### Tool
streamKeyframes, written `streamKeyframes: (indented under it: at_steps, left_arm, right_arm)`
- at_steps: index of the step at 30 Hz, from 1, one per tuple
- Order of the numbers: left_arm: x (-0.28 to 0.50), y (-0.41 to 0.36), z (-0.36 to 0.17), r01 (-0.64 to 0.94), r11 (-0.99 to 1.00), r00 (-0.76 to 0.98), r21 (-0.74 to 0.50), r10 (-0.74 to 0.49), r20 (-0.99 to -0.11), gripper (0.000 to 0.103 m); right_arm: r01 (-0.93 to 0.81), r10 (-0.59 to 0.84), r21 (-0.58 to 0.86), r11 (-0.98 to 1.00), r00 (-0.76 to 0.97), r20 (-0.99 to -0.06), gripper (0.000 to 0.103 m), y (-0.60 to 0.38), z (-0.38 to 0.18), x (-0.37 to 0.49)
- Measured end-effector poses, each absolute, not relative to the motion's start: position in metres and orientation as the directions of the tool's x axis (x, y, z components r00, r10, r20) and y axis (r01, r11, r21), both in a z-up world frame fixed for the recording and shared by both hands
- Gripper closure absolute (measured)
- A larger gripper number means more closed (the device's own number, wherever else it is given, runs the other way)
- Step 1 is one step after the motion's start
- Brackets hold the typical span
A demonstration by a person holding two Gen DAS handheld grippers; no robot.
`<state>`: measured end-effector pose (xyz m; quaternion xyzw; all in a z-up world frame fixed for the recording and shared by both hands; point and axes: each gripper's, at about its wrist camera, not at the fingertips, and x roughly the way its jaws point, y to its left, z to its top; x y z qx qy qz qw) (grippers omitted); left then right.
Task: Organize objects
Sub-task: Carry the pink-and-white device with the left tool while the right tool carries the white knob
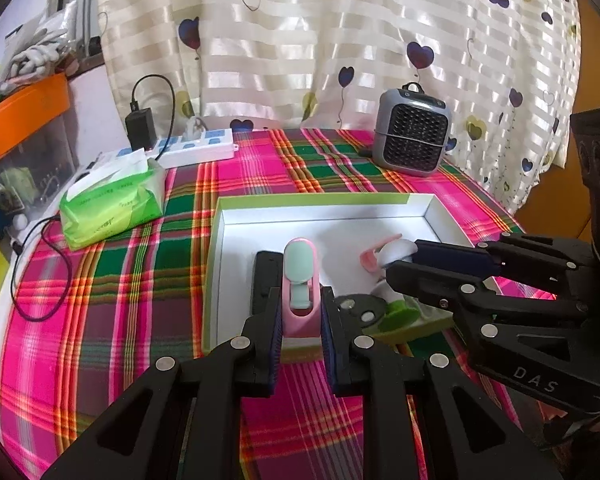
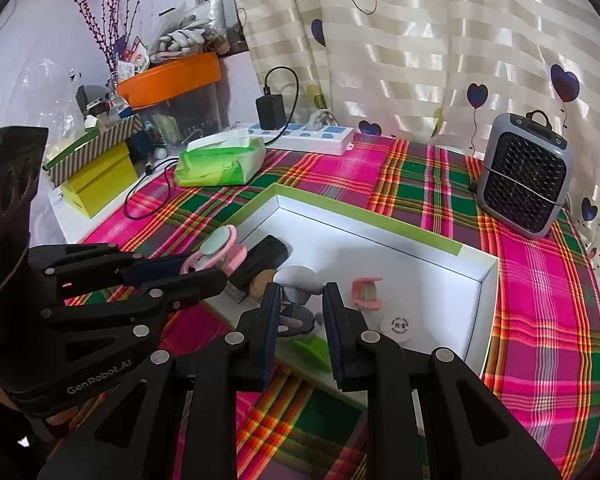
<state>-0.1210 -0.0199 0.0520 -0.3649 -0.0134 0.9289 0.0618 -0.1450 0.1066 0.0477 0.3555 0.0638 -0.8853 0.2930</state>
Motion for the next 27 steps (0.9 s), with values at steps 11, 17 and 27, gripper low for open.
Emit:
streamKeyframes:
  at_steps: [11, 17, 27]
  left_arm:
    - [-0.145, -0.026, 0.043, -0.093, -0.994, -0.723, -0.059, 0.108, -0.683, 0.087]
    - [-0.151, -0.029, 0.037, -0.091, -0.994, -0.716, -0.058, 0.106, -0.69, 0.087]
    - [-0.153, -0.024, 0.033, -0.11, -0.993, -0.715, -0.044, 0.11, -0.69, 0.087]
  right_arm:
    - [0.565, -0.459, 0.091, -0.82, -0.555, -0.694, 0.08, 0.095, 0.034, -0.167]
    - [0.569, -0.456, 0.092, -0.817, -0.542, -0.706, 0.08, 0.088, 0.027, -0.175]
    - [0.564, -0.448, 0.095, -0.82, -0.53, -0.72, 0.08, 0.085, 0.018, -0.182]
